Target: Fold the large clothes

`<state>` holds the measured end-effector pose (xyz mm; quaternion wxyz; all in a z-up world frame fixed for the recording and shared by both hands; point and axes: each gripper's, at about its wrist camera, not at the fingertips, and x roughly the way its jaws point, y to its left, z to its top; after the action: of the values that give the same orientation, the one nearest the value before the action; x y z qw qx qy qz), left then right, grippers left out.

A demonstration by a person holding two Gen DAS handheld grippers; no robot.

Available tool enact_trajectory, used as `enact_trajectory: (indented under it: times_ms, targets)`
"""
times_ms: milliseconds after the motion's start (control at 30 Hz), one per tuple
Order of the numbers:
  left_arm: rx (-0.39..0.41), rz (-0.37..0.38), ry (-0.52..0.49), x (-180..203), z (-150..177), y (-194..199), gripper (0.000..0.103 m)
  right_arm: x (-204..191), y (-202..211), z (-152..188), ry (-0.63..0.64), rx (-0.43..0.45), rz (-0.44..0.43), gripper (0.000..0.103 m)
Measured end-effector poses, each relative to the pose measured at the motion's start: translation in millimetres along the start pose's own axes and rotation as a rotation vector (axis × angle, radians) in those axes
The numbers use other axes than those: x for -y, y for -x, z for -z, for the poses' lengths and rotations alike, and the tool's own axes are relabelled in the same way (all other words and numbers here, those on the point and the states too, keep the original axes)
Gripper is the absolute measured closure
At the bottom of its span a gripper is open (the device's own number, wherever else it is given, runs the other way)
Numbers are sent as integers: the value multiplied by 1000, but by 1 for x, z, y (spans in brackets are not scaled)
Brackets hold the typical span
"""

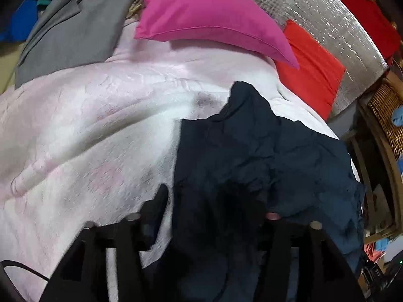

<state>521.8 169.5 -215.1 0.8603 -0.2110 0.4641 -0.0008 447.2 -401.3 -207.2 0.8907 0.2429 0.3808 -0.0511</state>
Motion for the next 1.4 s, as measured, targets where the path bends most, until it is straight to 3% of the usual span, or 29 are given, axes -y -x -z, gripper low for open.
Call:
enact_trajectory:
  times_ms: [100,133,167,333,500,567,633,667,700,800,933,1033,1100,1133,1167,1233,1267,1400]
  targets:
    - [-5,-19,15,-6,1,8,37,2,11,2,-17,8,-16,54]
    - [-5,-17,16,-9,2,11,37,2,15,3,-17,18,-19,38]
    - [-4,-19,19,-12,4,16,37,3,20,6,-12,36,-21,36]
    - [-16,-62,-8,-18,16,25,31,-2,21,16,10,30,-8,36]
    - [-61,-52,-35,-20,32,27,30,-5,7,25,17,2,15,38]
    - [-67,-52,-48,-21,37,27,31,-12,6,28,57,17,30,58]
    - [-69,-21,-66,-20,40,27,48,-20,8,30,98,39,72,66]
    - [-77,16,-64,-19,40,26,65,-21,9,30,108,46,82,71]
    - [-80,39,-59,-17,40,26,71,-23,11,29,111,59,90,73]
    - [-35,10,-98,-10,40,27,81,-21,22,26,79,105,74,81]
    - [41,-16,-124,-4,36,26,84,-22,27,24,60,138,76,81]
    - [12,-30,-127,-5,33,15,83,-15,6,25,36,46,92,77]
    - [14,-50,-132,-4,33,16,80,-10,8,26,15,45,75,76]
    - [18,-58,-138,-2,32,19,80,-8,11,26,5,41,66,69]
    - [21,-77,-146,-1,33,23,73,-5,14,26,-13,32,51,56]
    - [35,-130,-154,0,37,31,55,2,24,26,-55,38,11,42]
    - [48,-161,-156,0,40,37,43,3,29,27,-64,53,9,40]
    - [86,-161,-129,-5,54,65,37,8,56,34,-90,85,-45,39]
